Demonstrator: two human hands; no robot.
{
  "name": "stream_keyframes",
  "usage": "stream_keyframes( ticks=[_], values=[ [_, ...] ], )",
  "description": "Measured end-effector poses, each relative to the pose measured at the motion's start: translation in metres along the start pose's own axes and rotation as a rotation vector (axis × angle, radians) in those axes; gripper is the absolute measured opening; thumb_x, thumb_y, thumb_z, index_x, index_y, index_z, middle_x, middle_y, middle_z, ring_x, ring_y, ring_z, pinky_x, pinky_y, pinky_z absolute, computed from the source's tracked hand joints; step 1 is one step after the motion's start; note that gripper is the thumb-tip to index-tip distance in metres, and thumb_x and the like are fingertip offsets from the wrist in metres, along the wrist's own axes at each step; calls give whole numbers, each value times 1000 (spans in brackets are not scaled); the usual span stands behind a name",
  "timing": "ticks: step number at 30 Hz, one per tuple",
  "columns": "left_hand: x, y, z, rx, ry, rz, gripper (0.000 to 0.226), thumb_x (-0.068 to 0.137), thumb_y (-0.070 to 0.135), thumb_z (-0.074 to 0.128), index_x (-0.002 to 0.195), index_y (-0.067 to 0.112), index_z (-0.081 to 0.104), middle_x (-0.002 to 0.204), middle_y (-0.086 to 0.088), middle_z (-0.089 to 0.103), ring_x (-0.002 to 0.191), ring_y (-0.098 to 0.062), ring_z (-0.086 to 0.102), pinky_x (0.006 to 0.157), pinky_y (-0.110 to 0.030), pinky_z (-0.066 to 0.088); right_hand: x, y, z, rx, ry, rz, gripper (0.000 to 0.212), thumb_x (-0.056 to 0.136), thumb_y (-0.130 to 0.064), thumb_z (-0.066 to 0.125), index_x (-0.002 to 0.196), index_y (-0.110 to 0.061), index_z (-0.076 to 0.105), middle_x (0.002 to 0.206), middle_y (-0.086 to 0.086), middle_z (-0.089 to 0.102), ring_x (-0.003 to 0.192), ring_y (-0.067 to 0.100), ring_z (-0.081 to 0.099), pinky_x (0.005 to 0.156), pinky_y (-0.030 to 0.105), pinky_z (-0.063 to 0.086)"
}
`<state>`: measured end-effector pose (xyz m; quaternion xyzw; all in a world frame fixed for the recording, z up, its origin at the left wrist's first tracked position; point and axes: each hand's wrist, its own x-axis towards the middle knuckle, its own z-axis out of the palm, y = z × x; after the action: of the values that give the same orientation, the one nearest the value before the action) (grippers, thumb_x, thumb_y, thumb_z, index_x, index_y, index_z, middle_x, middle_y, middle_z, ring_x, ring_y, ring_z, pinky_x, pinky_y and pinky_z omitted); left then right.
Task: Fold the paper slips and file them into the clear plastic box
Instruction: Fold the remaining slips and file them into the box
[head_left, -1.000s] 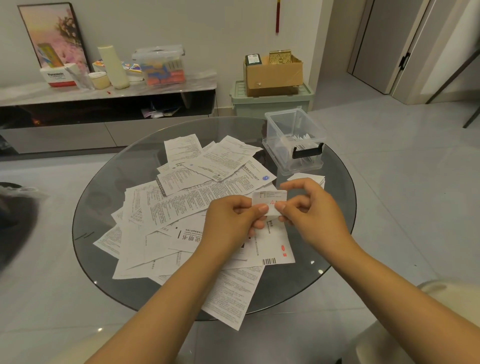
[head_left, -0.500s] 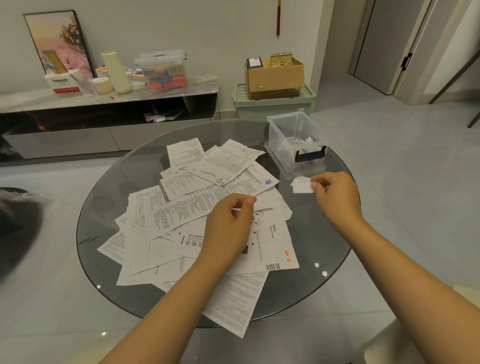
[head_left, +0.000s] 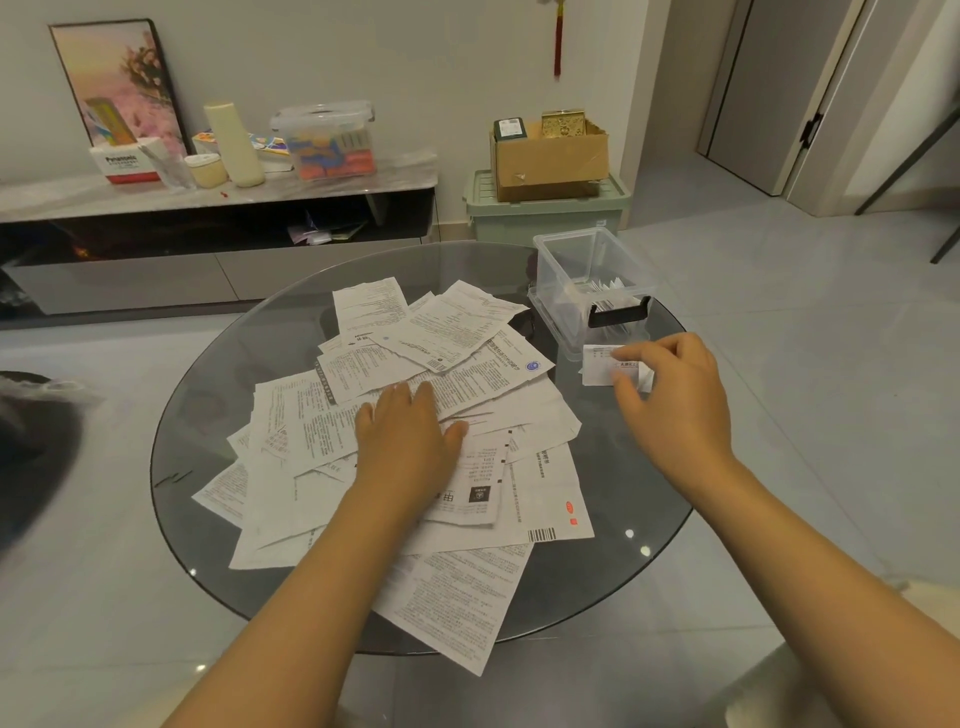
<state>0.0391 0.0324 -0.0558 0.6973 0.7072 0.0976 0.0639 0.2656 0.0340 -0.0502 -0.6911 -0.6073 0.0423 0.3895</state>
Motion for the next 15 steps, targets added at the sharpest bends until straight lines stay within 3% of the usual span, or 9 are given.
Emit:
stream_keyframes(
  ticks=[2, 4, 10, 13, 15],
  values=[
    [1, -2, -5, 35, 64, 33, 34, 96, 40, 43, 117, 15, 52, 121, -5, 56, 114, -24, 48, 93, -38, 36, -5, -4, -3, 15, 3, -28, 23, 86, -17, 65, 108, -18, 65, 110, 4, 50, 107, 21, 46, 76, 34, 52],
    [1, -1, -11, 11, 141, 58, 25, 96, 34, 46, 102, 14, 61, 102, -3, 65, 95, -24, 57, 76, -33, 40, -9, -8, -5, 30, -2, -58, 22, 85, -16, 65, 106, -20, 66, 109, 1, 50, 106, 19, 46, 74, 30, 49],
    [-6, 2, -11, -103, 305, 123, 22, 93, 16, 51, 85, 10, 71, 82, -3, 68, 73, -23, 59, 64, -32, 45, -19, -22, -3, 53, -83, -97, 21, 86, -24, 64, 108, -24, 65, 103, -12, 42, 110, 10, 42, 75, 19, 35],
    [-13, 5, -12, -218, 308, 149, 20, 93, 17, 51, 86, 12, 69, 82, 1, 66, 74, -19, 58, 65, -32, 46, -22, -25, -1, 56, -129, -115, 28, 86, -27, 65, 113, -26, 63, 106, -10, 44, 110, 10, 41, 79, 19, 35],
    [-18, 5, -13, -276, 270, 171, 16, 94, 20, 51, 88, 17, 66, 84, 7, 62, 75, -12, 55, 62, -24, 40, -23, -26, -1, 48, -161, -125, 34, 85, -27, 65, 119, -28, 60, 110, -7, 45, 112, 11, 40, 81, 20, 35]
  ],
)
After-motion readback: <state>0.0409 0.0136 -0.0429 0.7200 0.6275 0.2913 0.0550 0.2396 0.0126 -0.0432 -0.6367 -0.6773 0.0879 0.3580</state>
